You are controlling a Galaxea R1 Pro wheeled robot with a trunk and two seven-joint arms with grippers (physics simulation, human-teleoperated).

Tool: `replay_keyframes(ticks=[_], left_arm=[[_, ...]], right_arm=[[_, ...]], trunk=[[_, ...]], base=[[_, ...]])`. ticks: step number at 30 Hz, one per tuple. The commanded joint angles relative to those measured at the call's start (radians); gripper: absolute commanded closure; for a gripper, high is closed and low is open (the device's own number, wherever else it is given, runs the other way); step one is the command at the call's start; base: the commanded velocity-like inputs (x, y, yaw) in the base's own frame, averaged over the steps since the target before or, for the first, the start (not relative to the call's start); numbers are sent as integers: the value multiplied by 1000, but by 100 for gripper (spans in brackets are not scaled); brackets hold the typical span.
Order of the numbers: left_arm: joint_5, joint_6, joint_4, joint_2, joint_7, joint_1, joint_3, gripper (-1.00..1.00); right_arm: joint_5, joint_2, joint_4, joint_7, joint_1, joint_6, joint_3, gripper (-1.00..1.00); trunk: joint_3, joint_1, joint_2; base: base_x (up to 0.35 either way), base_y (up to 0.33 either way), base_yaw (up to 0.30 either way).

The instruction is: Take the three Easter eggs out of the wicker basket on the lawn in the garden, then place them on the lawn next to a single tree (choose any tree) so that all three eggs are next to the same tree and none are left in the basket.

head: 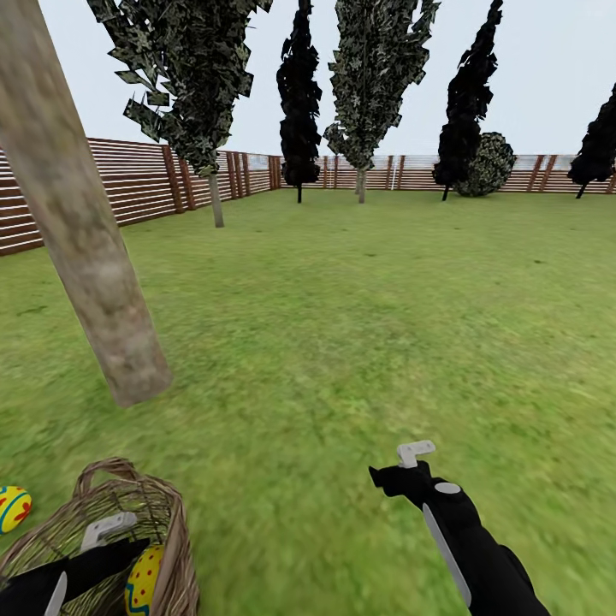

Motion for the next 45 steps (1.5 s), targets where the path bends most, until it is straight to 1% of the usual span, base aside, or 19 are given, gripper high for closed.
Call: replay_keyframes(ticks=[1, 11, 25, 45], left_arm=[[-9, 4, -1, -1, -9, -1, 4, -100], [-7, 4, -3, -1, -9, -1, 6, -100], [-7, 3, -1, -1, -8, -1, 8, -100], [-7, 3, -6, -4, -9, -1, 9, -100]], right_arm=[[1, -1, -1, 2, 0, 5, 1, -100], [1, 0, -1, 2, 0, 5, 1, -100], [2, 1, 1, 2, 0, 5, 3, -100], [2, 1, 1, 2, 0, 4, 4, -100]], trunk=[[-1, 0, 0], [-1, 0, 0], [-1, 0, 0], [-78, 9, -5]], base=[[0, 0, 0], [72, 23, 0], [5, 3, 0], [0, 0, 0]])
